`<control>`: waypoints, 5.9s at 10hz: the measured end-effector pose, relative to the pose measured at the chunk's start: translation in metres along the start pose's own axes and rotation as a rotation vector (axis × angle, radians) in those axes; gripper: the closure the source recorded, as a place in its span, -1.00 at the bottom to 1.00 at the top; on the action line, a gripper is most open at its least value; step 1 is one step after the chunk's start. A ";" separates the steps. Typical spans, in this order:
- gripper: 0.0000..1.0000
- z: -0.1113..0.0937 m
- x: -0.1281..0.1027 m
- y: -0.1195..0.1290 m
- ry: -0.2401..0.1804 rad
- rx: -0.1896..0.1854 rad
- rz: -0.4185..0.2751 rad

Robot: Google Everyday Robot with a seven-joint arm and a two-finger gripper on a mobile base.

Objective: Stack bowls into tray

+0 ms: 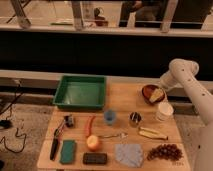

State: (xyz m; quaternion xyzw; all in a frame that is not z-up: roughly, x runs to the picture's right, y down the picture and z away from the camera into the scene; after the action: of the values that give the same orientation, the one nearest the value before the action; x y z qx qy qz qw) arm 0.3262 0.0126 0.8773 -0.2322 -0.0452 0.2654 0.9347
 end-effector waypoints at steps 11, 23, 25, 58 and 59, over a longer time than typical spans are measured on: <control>-0.60 0.000 0.000 0.000 0.000 0.000 0.000; -0.60 0.000 0.000 0.000 0.000 0.000 0.000; -0.60 0.000 0.000 0.000 0.000 0.000 0.000; 0.84 0.085 0.020 0.019 -0.033 -0.091 -0.008; 0.84 0.084 0.018 0.020 -0.035 -0.091 -0.012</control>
State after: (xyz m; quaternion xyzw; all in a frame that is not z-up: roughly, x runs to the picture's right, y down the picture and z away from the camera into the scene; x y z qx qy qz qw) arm 0.3152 0.0711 0.9419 -0.2696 -0.0751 0.2618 0.9237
